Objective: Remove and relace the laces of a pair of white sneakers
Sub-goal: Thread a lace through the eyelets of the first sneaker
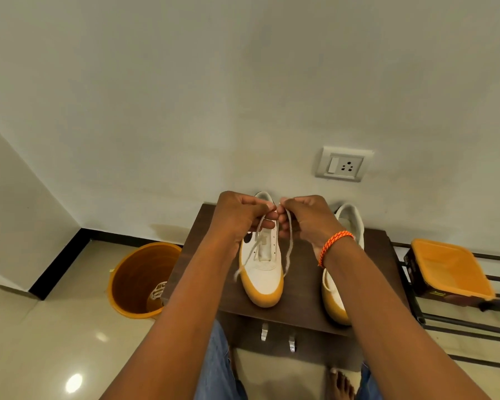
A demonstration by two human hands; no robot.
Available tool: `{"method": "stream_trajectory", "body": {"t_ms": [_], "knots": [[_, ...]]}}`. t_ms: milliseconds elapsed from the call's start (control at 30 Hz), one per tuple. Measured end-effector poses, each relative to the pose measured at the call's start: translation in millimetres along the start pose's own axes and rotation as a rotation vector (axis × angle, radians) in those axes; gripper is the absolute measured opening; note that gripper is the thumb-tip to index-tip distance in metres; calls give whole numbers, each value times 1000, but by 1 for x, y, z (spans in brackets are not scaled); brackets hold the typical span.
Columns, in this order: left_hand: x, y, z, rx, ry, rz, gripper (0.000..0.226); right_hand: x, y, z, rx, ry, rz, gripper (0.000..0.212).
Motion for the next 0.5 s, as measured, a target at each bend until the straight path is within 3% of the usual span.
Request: {"method": "stream_trajectory", "body": {"t_ms": [500], "knots": [[-21,-8,-85,-86,152,-49,8,-24,-14,84,84,-49,-59,29]]}}
Point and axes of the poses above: each hand's wrist, its own x-axis towards the middle knuckle, its own y-axis out of the palm, z = x × y, the point moved 9 cm from there along x, towards the middle knuckle, and after that the axes turned 13 degrees about -z, right-handed, at the moved point
